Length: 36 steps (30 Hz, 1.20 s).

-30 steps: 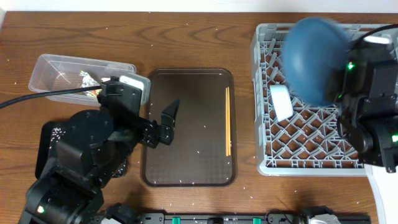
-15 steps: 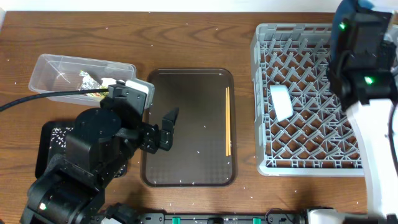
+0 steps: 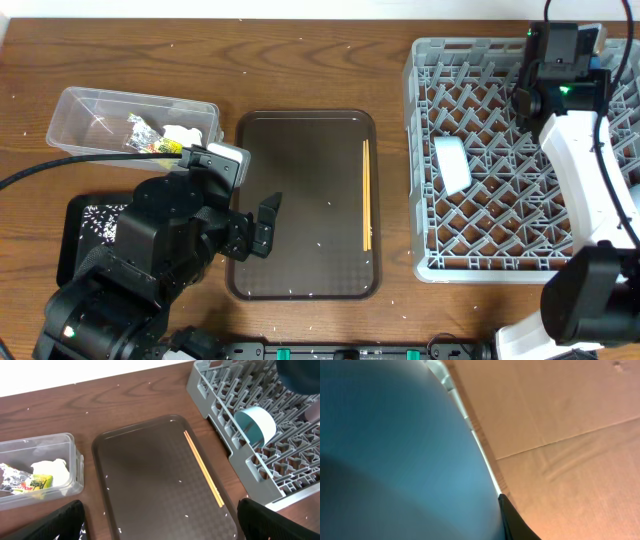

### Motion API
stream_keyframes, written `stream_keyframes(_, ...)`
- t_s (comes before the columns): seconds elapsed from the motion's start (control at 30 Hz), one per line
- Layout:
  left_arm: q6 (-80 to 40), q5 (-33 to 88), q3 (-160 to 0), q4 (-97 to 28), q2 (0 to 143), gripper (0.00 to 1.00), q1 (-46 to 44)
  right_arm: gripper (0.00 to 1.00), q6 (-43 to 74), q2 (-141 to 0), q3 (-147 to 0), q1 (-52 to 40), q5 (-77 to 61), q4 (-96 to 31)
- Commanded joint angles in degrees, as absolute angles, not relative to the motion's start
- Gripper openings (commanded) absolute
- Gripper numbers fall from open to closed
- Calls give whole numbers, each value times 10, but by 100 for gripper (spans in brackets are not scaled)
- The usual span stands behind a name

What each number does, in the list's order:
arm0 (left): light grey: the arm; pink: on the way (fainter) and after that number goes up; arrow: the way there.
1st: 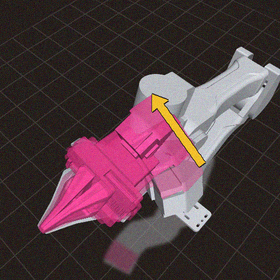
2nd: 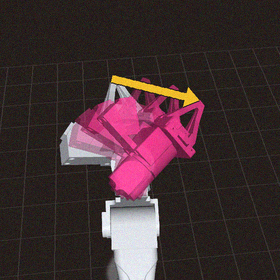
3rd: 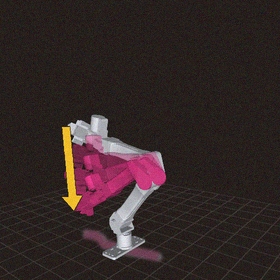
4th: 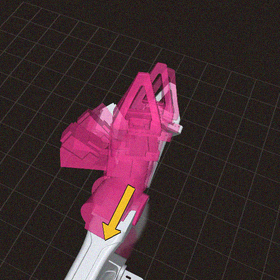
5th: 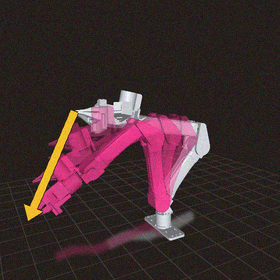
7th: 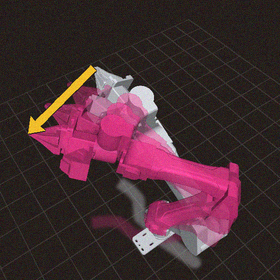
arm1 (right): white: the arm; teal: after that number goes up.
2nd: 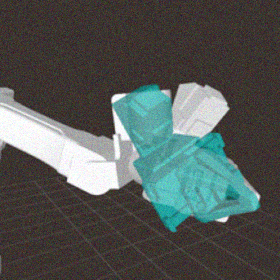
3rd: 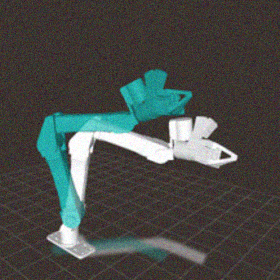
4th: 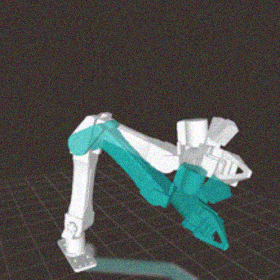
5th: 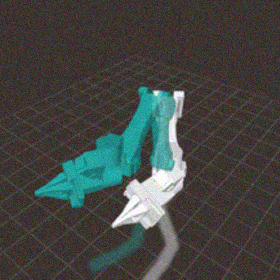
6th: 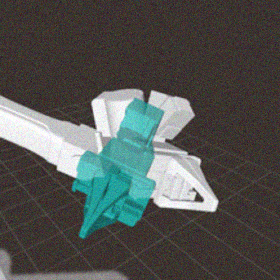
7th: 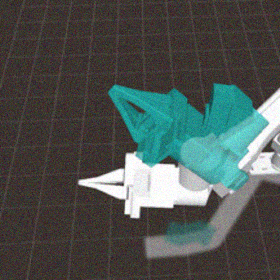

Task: Sort waste into correct bins and load items into the dishwasher rack
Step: 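Carry the blue plate right toward the rack with the right gripper, then lower the blue plate upright into the rack and release it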

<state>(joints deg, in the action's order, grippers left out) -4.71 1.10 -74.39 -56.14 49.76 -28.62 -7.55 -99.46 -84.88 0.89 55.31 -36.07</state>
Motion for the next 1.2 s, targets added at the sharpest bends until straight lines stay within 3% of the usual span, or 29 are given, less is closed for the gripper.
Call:
stream_keyframes(0.0,-50,6,-751,-564,498,98,-286,2,-67,-1007,-850,11,551,-367)
stream_keyframes(0.1,-50,6,-751,-564,498,98,-286,15,-64,-1012,-850,11,551,-367)
stream_keyframes(0.27,-50,6,-751,-566,498,98,-286,53,-68,-1011,-851,6,561,-358)
stream_keyframes(0.33,-50,6,-751,-565,498,98,-286,61,-84,-1007,-851,-1,570,-349)
stream_keyframes(0.9,-50,6,-751,-569,498,98,-286,81,-145,-915,-851,-67,640,-268)
stream_keyframes(1.03,-50,6,-751,-569,498,98,-286,86,-141,-851,-851,-96,569,-304)
stream_keyframes(1.17,-50,6,-751,-569,498,98,-286,93,-60,-795,-851,-146,497,-370)
